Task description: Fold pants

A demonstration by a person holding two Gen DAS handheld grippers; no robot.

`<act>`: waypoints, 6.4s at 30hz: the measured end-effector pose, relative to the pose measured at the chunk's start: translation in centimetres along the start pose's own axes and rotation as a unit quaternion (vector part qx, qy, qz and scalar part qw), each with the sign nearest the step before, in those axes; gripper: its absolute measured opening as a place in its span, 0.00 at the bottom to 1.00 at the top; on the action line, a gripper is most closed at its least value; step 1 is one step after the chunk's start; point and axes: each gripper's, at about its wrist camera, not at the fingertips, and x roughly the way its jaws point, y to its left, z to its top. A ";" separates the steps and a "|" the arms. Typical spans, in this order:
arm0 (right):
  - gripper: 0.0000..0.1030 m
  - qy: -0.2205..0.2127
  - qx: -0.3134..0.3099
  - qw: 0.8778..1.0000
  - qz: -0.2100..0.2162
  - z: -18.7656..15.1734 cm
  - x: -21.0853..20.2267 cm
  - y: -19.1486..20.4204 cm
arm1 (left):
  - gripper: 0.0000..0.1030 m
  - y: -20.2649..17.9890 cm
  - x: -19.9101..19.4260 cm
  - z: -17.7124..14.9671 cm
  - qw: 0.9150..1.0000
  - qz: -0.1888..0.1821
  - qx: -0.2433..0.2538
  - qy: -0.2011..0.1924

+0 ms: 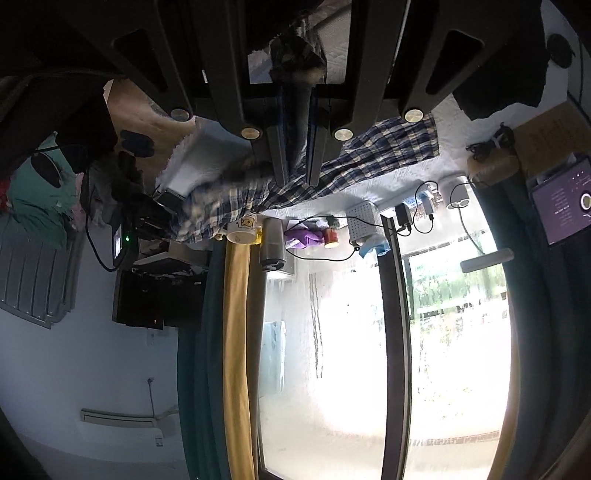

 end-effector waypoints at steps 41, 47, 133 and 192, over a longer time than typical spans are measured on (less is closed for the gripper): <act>0.07 0.149 -0.075 0.984 0.060 9.0 18.4 8.8 | 0.15 -1.7 21.2 -12.4 0.940 -0.209 -0.117 0.241; 0.07 0.132 -0.077 0.987 0.053 9.0 16.3 7.9 | 0.01 2.2 15.6 -11.1 0.969 -0.118 -0.109 0.189; 0.61 0.294 0.083 0.947 0.096 -1.5 33.1 4.8 | 0.09 29.6 32.9 -10.6 0.955 0.099 -0.119 0.254; 0.24 0.227 0.082 0.964 0.114 -5.1 19.6 3.8 | 0.47 5.8 25.3 -13.8 0.958 0.037 -0.073 0.275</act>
